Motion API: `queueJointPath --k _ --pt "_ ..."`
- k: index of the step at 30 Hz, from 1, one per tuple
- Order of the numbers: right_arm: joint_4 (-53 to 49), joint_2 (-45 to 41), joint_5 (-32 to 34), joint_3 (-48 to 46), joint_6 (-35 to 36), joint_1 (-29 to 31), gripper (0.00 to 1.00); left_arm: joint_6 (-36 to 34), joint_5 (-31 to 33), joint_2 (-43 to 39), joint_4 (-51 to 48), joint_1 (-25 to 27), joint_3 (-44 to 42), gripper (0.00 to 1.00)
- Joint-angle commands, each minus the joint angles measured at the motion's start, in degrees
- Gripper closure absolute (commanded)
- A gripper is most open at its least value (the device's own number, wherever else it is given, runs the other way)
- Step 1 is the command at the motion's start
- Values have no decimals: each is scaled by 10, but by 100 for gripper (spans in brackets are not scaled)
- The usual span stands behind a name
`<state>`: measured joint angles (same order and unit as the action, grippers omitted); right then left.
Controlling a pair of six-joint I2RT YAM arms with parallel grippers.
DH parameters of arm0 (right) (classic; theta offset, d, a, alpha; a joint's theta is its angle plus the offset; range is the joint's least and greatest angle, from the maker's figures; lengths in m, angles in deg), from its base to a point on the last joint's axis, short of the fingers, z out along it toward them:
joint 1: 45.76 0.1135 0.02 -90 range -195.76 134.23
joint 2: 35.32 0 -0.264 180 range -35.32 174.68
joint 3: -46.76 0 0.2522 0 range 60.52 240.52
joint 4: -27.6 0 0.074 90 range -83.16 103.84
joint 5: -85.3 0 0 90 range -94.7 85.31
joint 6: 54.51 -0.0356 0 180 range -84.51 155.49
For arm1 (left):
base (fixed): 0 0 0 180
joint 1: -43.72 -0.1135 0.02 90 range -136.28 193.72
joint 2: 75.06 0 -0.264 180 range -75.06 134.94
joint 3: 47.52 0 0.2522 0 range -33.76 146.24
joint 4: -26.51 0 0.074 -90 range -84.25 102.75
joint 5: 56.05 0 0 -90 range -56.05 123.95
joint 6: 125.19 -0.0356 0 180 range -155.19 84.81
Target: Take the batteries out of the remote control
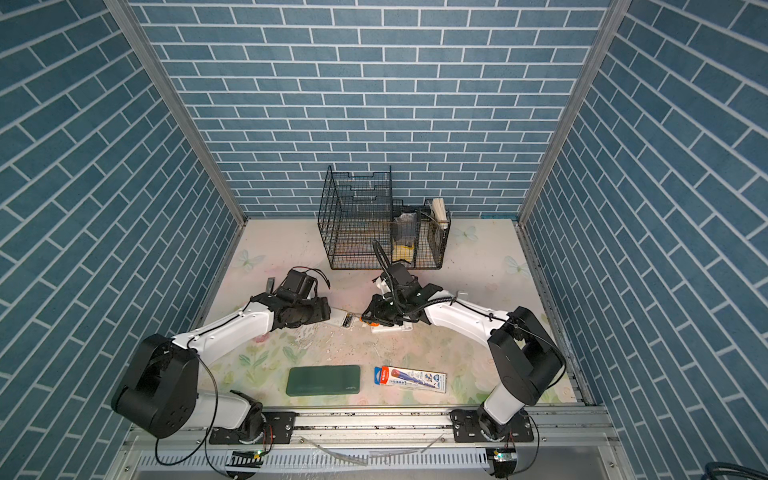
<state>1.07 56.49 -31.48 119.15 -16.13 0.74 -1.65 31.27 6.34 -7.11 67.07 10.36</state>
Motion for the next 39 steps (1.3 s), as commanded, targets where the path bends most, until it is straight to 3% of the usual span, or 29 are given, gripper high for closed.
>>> queueJointPath --k 1,39 --pt "8 -15 -7 -24 -7 2 100 -9 -21 19 34 -9 12 19" --pt "47 21 -18 -53 -9 3 100 -46 -8 70 22 -11 39 20"
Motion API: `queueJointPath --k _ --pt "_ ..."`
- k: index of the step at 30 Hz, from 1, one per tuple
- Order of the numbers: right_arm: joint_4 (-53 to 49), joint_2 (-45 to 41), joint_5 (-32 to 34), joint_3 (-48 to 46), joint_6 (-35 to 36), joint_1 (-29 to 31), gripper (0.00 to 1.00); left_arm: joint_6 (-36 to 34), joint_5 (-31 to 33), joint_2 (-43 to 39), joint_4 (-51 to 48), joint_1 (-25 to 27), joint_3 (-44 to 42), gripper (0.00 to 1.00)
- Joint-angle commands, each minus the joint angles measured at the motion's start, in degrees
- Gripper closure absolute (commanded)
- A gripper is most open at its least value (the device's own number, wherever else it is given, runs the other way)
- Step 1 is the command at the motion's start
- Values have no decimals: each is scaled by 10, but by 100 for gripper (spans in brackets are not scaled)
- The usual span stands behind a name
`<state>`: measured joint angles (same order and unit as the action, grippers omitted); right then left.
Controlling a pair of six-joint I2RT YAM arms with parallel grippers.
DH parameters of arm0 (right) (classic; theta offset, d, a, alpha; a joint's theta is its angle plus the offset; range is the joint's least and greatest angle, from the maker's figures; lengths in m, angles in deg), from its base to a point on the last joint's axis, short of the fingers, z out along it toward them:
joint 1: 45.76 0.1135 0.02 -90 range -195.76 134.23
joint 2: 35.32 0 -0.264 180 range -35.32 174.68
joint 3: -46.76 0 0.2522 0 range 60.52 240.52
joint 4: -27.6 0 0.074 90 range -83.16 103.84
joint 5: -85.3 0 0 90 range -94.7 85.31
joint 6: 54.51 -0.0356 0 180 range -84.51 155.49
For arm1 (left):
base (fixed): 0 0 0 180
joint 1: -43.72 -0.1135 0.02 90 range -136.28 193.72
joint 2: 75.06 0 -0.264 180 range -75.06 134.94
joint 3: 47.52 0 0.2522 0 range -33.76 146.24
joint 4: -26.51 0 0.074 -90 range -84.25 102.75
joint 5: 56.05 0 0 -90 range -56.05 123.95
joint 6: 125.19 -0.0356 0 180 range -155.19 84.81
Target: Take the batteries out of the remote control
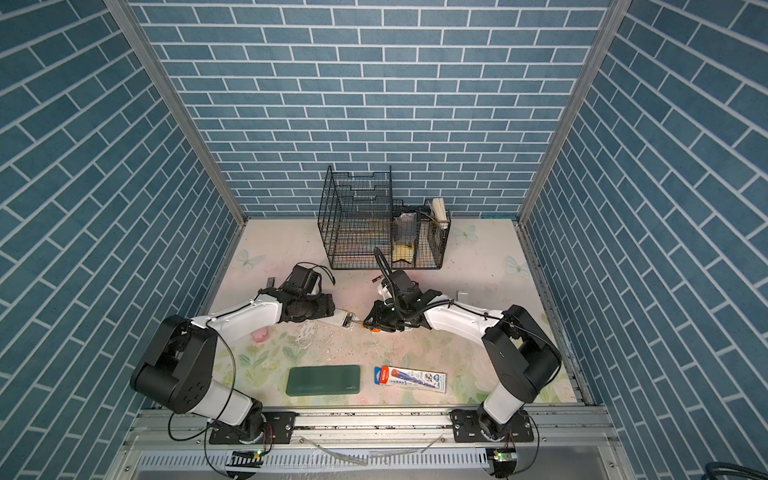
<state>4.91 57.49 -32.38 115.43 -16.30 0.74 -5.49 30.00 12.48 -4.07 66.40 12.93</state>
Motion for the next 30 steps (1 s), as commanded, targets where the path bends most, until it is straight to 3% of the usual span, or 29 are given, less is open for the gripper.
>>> queueJointPath --k 1,17,30 --pt "11 13 -10 -16 -8 3 100 -8 5 9 -9 -4 14 20" --pt "50 47 -34 -20 -4 3 100 -11 -5 38 -4 -4 21 22" --pt "81 77 -40 -26 43 3 100 -11 -12 73 4 -4 33 25"
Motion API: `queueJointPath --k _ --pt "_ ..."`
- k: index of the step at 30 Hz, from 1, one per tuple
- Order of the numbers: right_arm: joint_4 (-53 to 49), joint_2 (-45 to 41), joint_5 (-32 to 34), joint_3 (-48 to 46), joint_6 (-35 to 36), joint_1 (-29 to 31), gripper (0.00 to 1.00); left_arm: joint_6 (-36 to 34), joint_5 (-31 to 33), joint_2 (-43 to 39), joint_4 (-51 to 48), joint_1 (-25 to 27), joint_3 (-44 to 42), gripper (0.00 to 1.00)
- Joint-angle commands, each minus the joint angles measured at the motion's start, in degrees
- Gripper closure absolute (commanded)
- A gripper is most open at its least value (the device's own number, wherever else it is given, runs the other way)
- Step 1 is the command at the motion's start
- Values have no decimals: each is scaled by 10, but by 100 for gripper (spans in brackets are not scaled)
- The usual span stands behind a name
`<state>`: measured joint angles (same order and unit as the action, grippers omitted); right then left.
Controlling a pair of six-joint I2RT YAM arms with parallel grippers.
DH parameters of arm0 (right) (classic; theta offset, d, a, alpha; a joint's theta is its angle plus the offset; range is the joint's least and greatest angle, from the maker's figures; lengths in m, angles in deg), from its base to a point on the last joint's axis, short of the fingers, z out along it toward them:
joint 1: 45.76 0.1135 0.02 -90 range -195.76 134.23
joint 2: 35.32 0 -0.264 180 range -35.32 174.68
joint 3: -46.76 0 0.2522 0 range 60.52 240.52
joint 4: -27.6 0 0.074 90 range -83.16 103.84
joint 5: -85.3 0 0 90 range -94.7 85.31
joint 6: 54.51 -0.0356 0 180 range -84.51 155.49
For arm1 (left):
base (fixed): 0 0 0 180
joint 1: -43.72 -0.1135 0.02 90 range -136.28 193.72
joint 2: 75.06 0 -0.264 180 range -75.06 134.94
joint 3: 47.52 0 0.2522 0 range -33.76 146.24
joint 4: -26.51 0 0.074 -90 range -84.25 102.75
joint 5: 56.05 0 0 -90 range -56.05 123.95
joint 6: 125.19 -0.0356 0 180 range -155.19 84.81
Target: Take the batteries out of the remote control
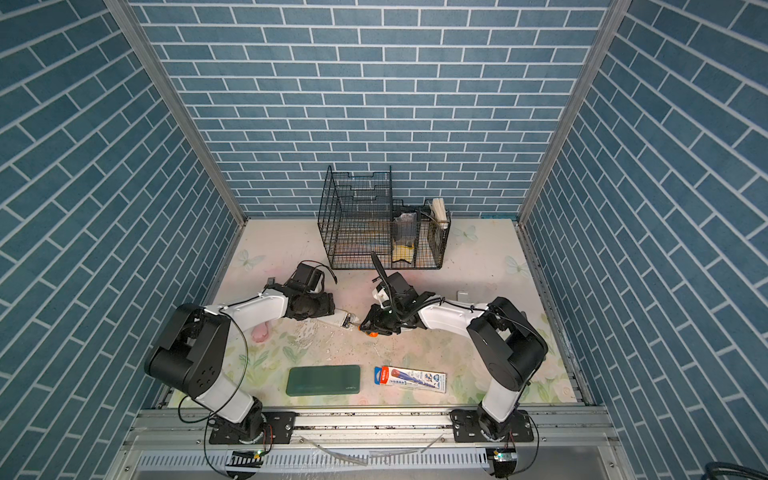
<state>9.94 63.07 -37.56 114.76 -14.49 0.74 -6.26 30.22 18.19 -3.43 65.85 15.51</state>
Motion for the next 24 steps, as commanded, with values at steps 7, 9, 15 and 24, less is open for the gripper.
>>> queueJointPath --k 7,9,15,24 --pt "59 32 10 -34 37 3 100 -4 -16 28 0 2 8 26" --pt "66 30 9 -40 35 3 100 -3 -13 26 0 1 7 26" --pt "55 -1 11 -45 32 3 100 -5 -1 17 -6 1 6 26" --pt "58 -17 11 -43 19 3 100 -1 12 5 -9 2 0 27"
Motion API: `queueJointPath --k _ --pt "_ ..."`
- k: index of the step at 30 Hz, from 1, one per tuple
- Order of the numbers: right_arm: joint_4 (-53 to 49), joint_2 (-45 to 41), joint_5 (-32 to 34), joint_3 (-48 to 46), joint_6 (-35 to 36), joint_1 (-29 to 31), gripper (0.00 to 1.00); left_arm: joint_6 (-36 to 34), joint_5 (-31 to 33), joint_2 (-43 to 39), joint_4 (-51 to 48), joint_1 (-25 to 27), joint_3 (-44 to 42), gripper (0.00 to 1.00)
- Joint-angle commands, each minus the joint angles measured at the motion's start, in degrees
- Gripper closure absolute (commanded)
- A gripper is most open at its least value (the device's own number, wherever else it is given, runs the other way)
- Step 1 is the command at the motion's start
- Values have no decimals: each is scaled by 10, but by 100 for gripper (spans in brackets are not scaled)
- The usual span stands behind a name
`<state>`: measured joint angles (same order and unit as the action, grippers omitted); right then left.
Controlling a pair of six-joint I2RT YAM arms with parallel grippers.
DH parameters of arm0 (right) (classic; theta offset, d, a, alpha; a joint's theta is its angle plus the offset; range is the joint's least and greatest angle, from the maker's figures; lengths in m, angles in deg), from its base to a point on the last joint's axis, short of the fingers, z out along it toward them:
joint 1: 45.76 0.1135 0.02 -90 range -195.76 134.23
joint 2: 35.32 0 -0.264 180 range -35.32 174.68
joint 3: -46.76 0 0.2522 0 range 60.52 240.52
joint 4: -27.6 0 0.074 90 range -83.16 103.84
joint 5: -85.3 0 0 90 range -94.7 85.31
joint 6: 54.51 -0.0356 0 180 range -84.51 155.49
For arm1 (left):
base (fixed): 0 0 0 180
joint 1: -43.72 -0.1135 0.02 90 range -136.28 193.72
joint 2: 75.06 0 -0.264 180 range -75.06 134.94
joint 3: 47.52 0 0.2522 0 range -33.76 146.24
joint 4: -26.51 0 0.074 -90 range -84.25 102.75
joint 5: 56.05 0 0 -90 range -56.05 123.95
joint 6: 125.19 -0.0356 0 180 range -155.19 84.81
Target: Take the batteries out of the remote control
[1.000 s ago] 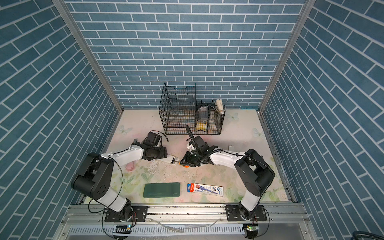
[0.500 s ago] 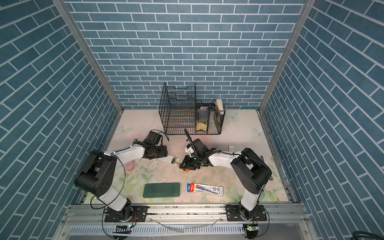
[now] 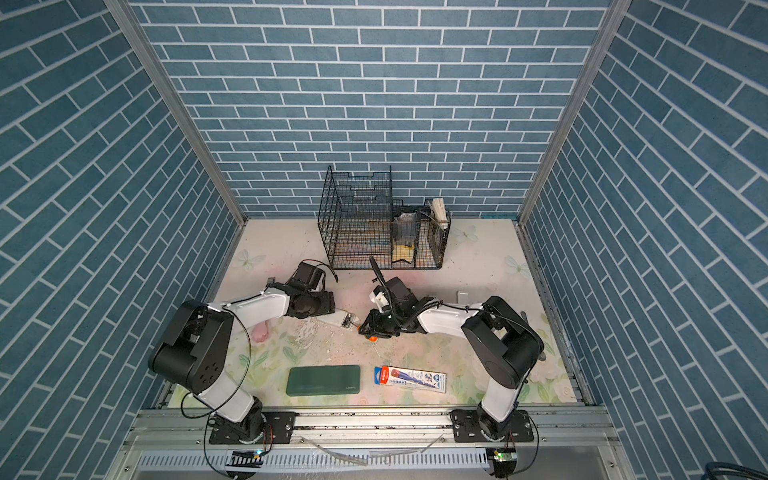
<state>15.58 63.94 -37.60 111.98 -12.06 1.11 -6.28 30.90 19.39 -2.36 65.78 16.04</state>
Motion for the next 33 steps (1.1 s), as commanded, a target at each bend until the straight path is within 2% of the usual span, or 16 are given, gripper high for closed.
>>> queueJointPath --k 1,12,23,33 --pt "0 -29 10 -14 -5 -1 100 0 7 -9 -19 2 -6 27" --pt "-43 -70 7 -1 1 -1 100 6 21 -16 -16 2 -13 27" --pt "-72 -50 -9 17 11 9 100 10 21 -20 -10 2 -20 27" --pt "-91 -49 31 23 7 10 100 11 18 -20 -3 2 -26 27"
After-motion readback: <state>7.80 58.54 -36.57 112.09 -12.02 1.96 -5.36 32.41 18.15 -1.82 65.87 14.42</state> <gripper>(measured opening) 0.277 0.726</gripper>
